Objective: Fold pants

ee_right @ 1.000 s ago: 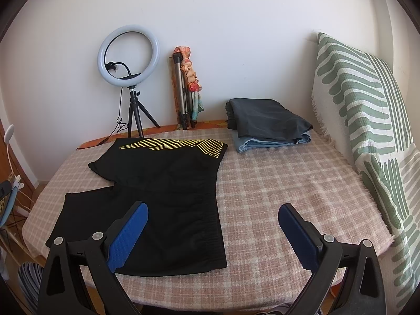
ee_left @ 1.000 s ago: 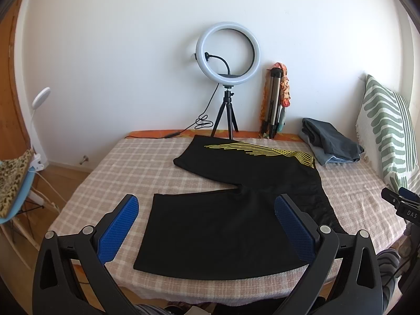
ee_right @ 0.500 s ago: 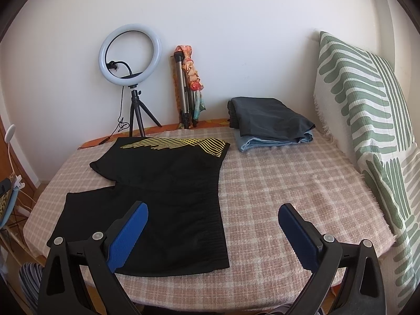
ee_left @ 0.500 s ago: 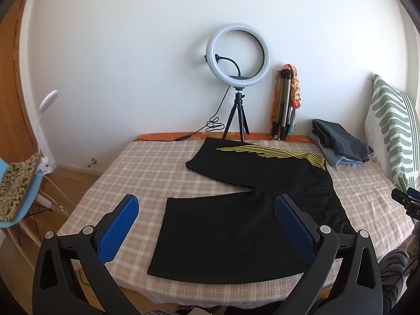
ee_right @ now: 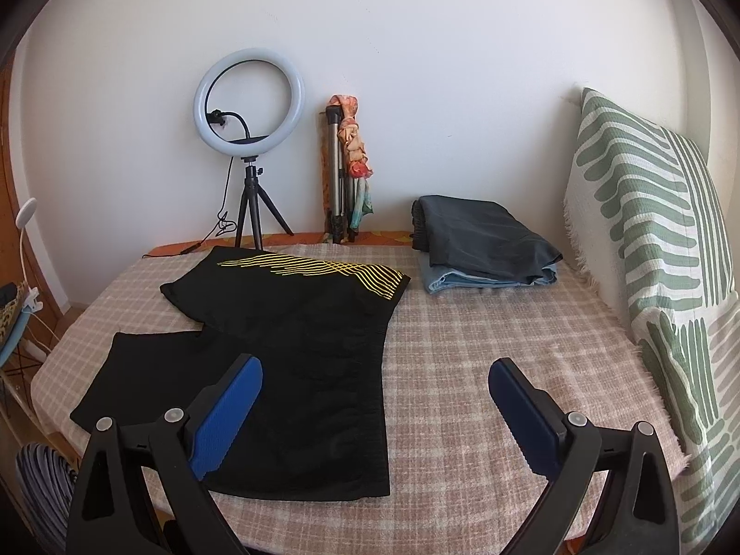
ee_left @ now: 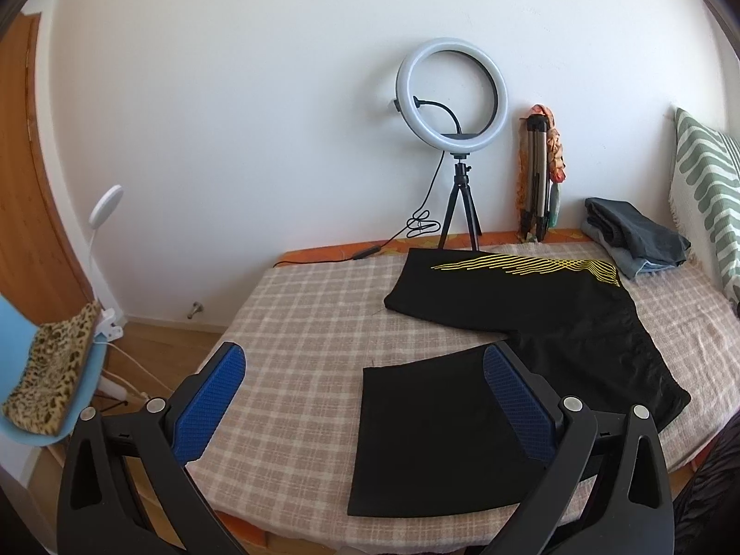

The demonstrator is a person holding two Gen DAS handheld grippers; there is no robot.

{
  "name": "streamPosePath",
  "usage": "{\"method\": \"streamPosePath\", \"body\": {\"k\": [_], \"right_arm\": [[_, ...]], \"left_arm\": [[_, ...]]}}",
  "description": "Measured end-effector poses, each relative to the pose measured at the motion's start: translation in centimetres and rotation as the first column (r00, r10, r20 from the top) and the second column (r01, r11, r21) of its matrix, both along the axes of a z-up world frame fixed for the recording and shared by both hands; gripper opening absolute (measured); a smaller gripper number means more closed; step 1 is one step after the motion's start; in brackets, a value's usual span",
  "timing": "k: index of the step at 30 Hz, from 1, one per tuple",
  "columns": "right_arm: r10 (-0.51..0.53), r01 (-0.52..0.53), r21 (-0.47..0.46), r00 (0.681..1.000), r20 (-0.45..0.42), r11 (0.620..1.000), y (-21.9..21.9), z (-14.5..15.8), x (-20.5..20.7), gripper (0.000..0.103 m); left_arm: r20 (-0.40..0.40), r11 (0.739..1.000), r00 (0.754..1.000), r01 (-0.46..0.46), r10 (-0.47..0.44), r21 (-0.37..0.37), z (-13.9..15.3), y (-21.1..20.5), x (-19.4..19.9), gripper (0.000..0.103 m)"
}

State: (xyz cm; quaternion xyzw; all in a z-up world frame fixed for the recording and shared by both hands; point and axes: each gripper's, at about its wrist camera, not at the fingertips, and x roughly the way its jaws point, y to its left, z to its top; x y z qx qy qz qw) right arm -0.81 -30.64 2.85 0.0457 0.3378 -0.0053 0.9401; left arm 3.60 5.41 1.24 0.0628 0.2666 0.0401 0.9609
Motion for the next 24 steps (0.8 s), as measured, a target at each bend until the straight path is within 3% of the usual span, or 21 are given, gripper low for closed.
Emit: {"method": "streamPosePath", "body": {"k": [9, 14, 18, 24], "right_arm": [[0.094, -0.093, -0.034, 0.995, 0.022, 0.995, 0.6, 0.7, 2.4, 0.089], [0.244, -0.249, -0.072, 0.967, -0.072, 0.966, 1.9, -1.0, 3.2, 0.078], [0.376, -0.393, -0.083, 0.911, -0.172, 0.916, 2.9, -3.2, 3.1, 0.075], [0.532, -0.583, -0.065, 0.776, -0.338, 0.810, 4.1, -7.3, 2.8, 0.065]], "left_arm": [[-0.010, 0.999, 0.999, 0.038, -0.038, -0.007, 0.6, 2.1, 3.0, 0.095], [-0.097, 0.991, 0.989, 0.118, -0.112, 0.057, -1.4, 1.6, 4.1, 0.083], [-0.181, 0.973, 0.963, 0.217, -0.200, 0.082, -3.3, 0.6, 4.5, 0.076], [-0.301, 0.954, 0.910, 0.300, -0.285, 0.005, -6.2, 0.0, 6.2, 0.063]]}}
